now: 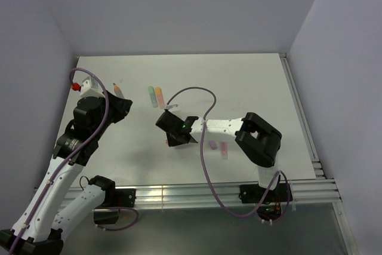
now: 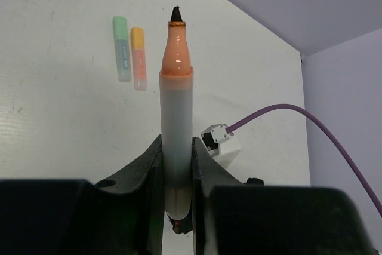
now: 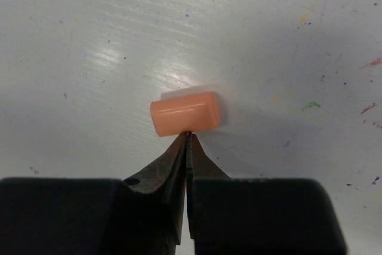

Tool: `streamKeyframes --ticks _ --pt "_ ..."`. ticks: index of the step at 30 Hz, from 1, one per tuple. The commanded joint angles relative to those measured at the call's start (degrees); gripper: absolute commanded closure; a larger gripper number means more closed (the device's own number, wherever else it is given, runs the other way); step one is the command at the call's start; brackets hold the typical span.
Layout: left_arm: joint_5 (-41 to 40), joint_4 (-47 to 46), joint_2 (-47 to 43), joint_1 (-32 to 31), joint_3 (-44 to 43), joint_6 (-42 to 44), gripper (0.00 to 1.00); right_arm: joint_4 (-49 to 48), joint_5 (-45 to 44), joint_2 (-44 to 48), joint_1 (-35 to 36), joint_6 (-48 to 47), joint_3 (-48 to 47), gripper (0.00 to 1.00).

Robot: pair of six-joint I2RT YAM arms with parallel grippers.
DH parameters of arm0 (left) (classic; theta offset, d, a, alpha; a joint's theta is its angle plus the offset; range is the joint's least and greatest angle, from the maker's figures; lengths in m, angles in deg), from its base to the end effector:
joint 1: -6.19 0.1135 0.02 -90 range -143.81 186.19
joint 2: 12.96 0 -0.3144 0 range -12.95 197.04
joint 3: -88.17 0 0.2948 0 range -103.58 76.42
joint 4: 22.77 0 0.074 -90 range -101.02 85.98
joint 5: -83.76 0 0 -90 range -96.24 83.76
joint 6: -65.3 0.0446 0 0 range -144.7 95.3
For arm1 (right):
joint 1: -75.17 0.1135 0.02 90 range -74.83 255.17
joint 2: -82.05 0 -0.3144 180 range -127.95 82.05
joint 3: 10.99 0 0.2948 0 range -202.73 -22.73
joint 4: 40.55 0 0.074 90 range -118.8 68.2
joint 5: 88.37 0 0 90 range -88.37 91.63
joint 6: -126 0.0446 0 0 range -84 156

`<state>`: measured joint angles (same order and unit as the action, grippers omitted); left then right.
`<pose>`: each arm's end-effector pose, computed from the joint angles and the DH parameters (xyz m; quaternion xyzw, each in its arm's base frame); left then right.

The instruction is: Insert the pens into the pen caps

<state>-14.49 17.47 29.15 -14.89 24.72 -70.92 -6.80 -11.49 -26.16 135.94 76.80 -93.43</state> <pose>0.1638 -0.0563 0.3933 -0.2174 0.7829 -0.2726 0.5152 0.2253 0.3819 0.1828 -0.1366 0.9492 0.1326 0.2505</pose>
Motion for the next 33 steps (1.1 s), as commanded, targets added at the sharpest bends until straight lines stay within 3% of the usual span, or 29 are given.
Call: streamKeyframes --ticks 1,33 --pt "0.60 -2.04 -0.45 0.25 0.29 0.43 1.00 1.55 -1.99 -0.95 -1.01 -0.45 -2.07 0.93" --pt "1.48 -2.83 -0.27 0.25 1.25 0.34 1.00 3.05 -3.57 -4.22 -4.26 -1.25 -6.47 0.91"
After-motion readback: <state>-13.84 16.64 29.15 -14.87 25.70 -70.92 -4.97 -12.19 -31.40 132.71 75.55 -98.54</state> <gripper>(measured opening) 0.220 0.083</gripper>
